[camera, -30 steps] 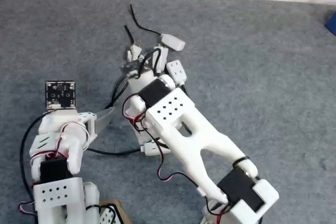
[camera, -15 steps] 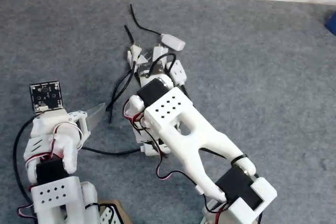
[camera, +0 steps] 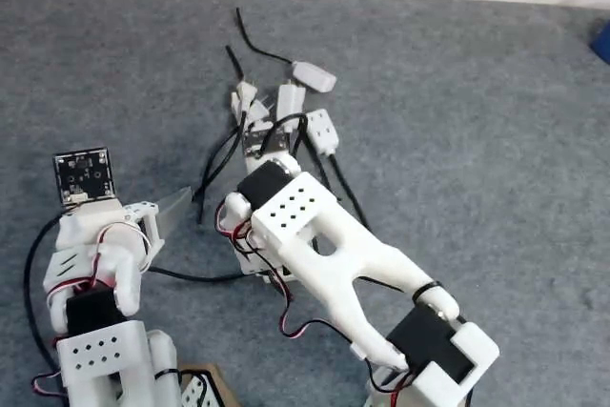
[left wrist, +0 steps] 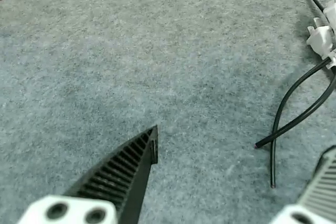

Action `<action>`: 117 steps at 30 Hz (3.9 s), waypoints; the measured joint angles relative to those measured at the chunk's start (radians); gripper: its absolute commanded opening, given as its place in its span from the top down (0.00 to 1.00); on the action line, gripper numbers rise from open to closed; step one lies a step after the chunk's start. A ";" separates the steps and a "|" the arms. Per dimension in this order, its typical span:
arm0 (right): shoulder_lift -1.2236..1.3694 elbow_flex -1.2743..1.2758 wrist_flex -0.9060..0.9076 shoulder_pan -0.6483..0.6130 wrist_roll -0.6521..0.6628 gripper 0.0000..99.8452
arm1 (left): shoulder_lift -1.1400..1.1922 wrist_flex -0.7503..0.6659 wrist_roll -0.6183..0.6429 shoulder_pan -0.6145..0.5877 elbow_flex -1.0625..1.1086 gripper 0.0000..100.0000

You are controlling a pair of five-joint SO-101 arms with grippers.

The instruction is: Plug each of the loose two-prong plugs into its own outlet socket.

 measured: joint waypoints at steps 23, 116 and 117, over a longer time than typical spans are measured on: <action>0.000 -0.011 0.038 0.066 0.632 0.99 | 0.008 0.005 0.000 0.000 -0.006 0.56; -0.856 0.752 -0.439 0.259 0.824 0.99 | 0.977 0.480 -0.167 0.222 -0.864 0.59; -0.858 0.779 -0.443 0.285 0.848 0.99 | 0.977 0.480 -0.167 0.218 -0.864 0.59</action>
